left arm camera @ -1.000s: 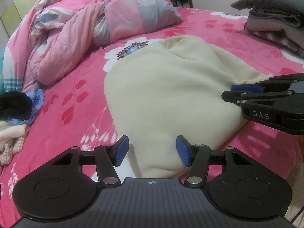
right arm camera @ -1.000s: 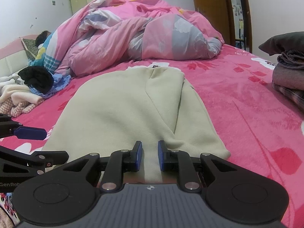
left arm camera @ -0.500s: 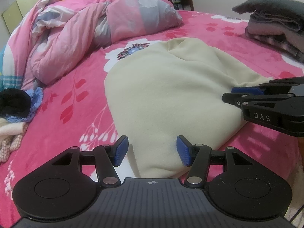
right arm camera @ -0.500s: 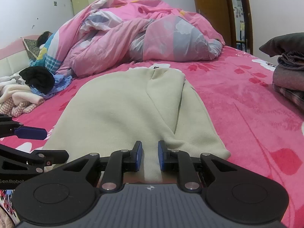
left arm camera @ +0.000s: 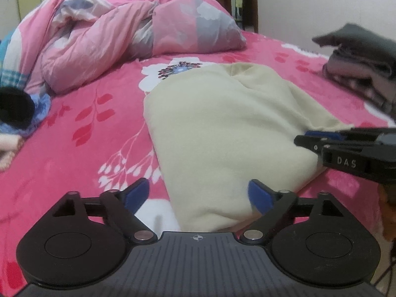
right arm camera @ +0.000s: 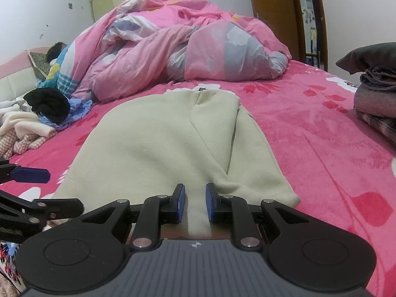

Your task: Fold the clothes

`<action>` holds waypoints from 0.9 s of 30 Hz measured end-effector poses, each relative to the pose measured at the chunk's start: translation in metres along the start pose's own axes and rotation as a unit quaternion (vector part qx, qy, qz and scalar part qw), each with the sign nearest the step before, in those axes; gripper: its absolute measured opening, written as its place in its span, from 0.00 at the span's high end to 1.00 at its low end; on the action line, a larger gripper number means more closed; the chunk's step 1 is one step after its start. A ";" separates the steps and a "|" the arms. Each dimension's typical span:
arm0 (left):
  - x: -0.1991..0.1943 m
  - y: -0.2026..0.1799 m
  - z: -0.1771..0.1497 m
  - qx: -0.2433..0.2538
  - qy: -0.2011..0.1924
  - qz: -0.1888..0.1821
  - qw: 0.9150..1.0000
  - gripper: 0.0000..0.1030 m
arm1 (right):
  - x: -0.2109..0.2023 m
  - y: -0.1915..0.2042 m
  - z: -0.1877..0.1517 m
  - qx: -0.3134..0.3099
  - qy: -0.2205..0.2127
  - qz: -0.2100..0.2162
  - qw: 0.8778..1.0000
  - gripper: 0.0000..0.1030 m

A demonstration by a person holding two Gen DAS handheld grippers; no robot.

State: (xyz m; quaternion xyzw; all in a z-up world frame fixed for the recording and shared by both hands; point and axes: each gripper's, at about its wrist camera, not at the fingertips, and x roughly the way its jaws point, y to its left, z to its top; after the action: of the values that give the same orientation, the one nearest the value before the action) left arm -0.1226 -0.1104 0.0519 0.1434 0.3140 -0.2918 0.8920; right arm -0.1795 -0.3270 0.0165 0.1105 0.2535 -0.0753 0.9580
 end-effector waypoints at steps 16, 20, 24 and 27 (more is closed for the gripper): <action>-0.021 0.039 -0.016 -0.120 -0.022 -0.089 0.989 0.00 | 0.000 -0.002 0.000 0.005 -0.004 0.005 1.000 0.82; -0.018 0.044 -0.020 -0.126 -0.020 -0.084 0.988 0.00 | 0.001 -0.003 0.002 0.005 0.000 0.008 1.000 0.82; -0.014 0.048 -0.024 -0.118 -0.017 -0.077 0.990 0.00 | 0.000 -0.005 0.005 0.008 0.003 0.011 1.000 0.81; -0.015 0.045 -0.031 -0.090 -0.022 -0.090 0.992 0.00 | -0.001 -0.005 0.009 0.011 0.007 0.012 1.000 0.80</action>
State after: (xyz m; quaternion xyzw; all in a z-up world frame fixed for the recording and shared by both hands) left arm -0.1193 -0.0545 0.0418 0.0268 0.3312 -0.3446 0.8780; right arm -0.1776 -0.3342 0.0239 0.1242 0.2577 -0.0662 0.9559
